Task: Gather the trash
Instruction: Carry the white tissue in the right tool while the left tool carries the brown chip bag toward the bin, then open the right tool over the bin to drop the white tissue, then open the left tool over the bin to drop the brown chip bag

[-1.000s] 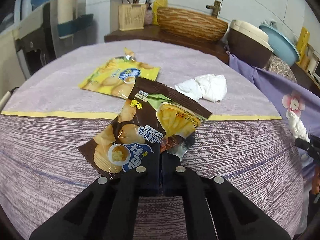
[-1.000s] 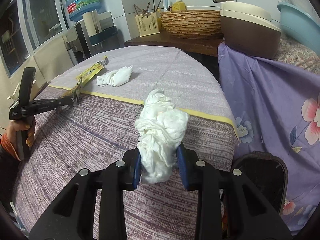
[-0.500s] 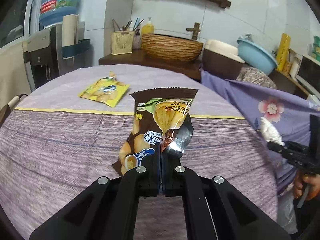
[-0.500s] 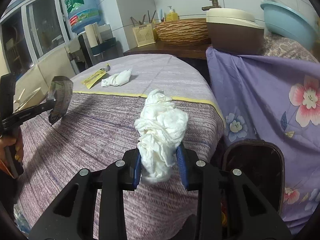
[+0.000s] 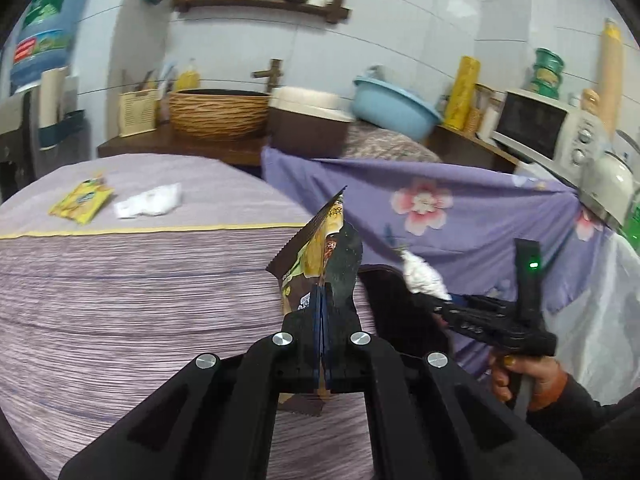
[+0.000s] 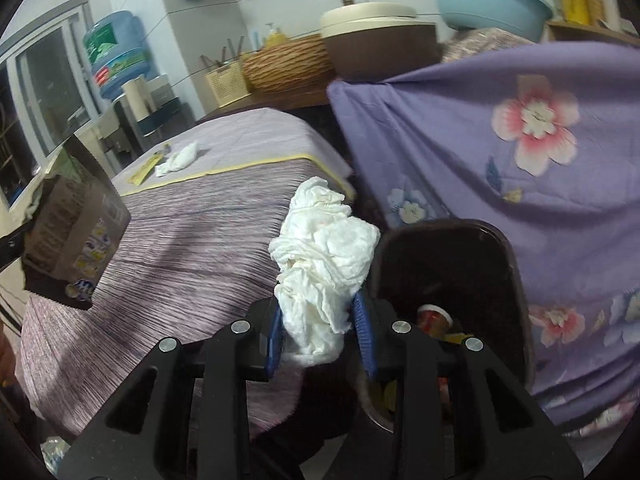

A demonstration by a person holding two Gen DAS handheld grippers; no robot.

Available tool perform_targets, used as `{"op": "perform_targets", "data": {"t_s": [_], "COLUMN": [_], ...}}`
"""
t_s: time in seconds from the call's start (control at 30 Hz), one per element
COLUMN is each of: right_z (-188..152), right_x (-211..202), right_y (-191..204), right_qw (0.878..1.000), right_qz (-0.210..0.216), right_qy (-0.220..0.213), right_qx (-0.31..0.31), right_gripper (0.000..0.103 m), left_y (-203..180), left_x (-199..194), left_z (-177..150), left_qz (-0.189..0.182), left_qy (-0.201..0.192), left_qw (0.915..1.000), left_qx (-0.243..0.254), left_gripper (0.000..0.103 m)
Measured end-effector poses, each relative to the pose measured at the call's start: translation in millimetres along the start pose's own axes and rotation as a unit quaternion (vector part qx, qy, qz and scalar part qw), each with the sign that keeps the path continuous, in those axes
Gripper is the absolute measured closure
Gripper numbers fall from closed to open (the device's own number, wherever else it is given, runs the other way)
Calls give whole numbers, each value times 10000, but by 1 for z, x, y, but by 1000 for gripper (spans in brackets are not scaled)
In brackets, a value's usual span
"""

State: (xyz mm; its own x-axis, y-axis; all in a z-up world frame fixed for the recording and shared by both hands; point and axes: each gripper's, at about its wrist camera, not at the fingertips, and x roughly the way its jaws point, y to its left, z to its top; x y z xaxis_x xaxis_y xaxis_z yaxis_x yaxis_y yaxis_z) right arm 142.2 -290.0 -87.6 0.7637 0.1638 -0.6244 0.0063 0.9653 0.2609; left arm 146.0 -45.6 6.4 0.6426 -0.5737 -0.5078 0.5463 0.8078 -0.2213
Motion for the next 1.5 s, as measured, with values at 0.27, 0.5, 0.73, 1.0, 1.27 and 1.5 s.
{"op": "perform_targets", "data": {"t_s": [0.27, 0.5, 0.73, 1.0, 1.27, 1.5], "right_z": [-29, -51, -66, -76, -75, -79], "right_x": [-8, 22, 61, 73, 50, 25], "right_y": [-63, -97, -127, -134, -134, -139], "right_qw": [9971, 9917, 9857, 9832, 9825, 9804], "right_qz": [-582, -965, -1156, -1272, -1397, -1608], "right_qy": [170, 540, 830, 957, 864, 756], "right_qx": [466, 656, 899, 893, 876, 854], "right_gripper": [71, 71, 62, 43, 43, 43], "left_y": [-69, -108, -115, -112, -120, -123], "left_x": [46, 79, 118, 155, 191, 242], "left_z": [-8, -20, -34, -56, -60, -69], "left_qz": [-736, -1073, -1080, -918, -891, -874], "left_qy": [231, 464, 824, 1323, 1593, 1995], "left_qw": [9969, 9923, 9902, 9865, 9827, 9759], "left_qx": [182, 410, 314, 283, 315, 158], "left_gripper": [101, 101, 101, 101, 101, 101]}}
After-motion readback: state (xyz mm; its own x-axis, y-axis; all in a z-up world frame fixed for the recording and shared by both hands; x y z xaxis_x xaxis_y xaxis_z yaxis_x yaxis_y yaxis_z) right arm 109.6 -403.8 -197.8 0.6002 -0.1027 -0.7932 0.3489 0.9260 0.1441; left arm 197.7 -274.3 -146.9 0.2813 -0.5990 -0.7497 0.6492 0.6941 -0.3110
